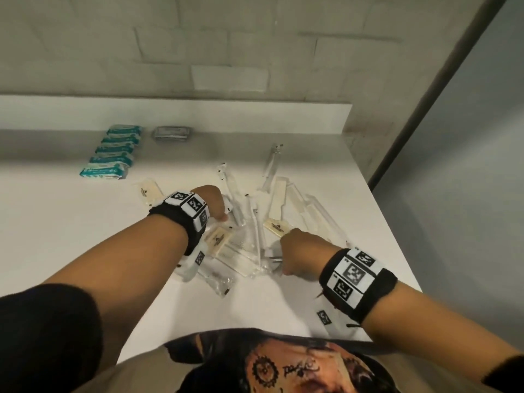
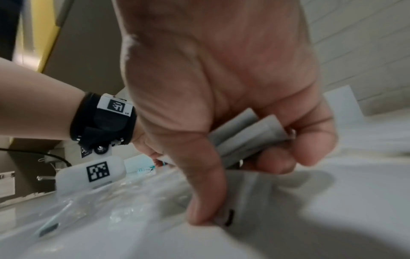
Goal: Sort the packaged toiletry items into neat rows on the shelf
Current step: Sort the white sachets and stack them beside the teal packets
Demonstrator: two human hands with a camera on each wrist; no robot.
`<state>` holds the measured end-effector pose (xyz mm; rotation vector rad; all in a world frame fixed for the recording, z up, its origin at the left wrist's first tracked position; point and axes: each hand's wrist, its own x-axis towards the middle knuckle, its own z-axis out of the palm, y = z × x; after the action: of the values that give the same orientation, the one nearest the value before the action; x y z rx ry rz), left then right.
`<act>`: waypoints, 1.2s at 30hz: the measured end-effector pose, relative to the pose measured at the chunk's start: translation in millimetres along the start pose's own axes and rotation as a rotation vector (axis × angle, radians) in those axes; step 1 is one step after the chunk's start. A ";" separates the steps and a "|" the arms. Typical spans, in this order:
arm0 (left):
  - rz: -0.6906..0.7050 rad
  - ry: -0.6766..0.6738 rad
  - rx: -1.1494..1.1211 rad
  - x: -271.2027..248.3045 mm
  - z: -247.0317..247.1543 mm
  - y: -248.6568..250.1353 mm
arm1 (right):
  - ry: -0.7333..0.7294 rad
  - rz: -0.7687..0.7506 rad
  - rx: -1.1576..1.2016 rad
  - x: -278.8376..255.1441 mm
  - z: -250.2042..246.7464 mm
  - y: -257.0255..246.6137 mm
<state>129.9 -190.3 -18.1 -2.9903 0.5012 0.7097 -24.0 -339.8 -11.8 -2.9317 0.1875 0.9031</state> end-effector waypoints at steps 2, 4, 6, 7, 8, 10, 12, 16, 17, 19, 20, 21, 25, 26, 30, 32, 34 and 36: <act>0.001 -0.010 -0.031 -2.2 3.1 -3.7 | 0.029 -0.049 -0.021 -3.4 2.9 1.5; 0.001 -0.027 -0.063 -7.3 3.6 -8.4 | 0.022 -0.080 -0.025 -6.7 0.2 6.6; 0.000 -0.016 -0.112 -10.5 7.1 -12.7 | -0.022 -0.079 -0.019 -7.2 -10.0 14.8; -0.003 -0.001 -0.135 -14.1 9.3 -15.1 | -0.011 -0.068 0.024 -6.9 -18.0 18.3; -0.013 0.012 -0.140 -16.1 13.4 -15.6 | 0.021 -0.053 0.090 -7.7 -26.8 21.7; -0.031 0.053 -0.146 -19.7 20.0 -16.9 | 0.127 -0.048 0.273 -7.9 -44.1 24.5; -0.037 0.108 -0.142 -20.4 24.8 -16.9 | 0.217 -0.082 0.526 -5.6 -55.0 20.2; 0.005 0.151 -0.148 -24.3 22.4 -11.0 | 0.261 -0.140 0.800 -1.0 -54.7 -2.5; 0.006 0.135 -0.168 -24.8 20.5 -11.2 | 0.257 -0.133 0.817 1.6 -51.2 -8.9; -0.014 0.082 -0.204 -27.7 15.7 -9.8 | 0.252 -0.115 0.870 5.1 -41.3 -18.6; -0.018 0.054 -0.214 -29.0 14.6 -9.4 | 0.251 -0.102 0.902 6.1 -35.7 -21.2; -0.003 0.039 -0.215 -27.5 14.0 -9.9 | 0.251 -0.087 0.925 6.8 -31.1 -23.3; 0.100 -0.054 -0.204 -35.6 12.0 -11.6 | 0.241 -0.036 0.978 6.3 -20.3 -26.4; 0.118 -0.080 -0.225 -37.7 11.2 -12.9 | 0.241 -0.029 0.982 5.4 -19.9 -25.9; 0.219 -0.092 -0.345 -45.6 7.4 -26.0 | 0.280 -0.057 1.005 1.0 -26.7 -31.1; 0.240 -0.023 -0.454 -50.9 4.2 -39.0 | 0.313 -0.090 1.072 1.3 -32.0 -38.7; 0.288 0.063 -0.745 -55.9 1.3 -51.9 | 0.324 -0.131 1.147 -0.1 -39.8 -53.5; 0.319 0.087 -1.125 -59.4 -1.4 -60.7 | 0.312 -0.174 1.196 1.2 -47.6 -72.7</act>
<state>99.5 -115.0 6.5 -4.0269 0.8027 1.2099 13.3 -272.7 28.9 -1.8787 0.3309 0.1456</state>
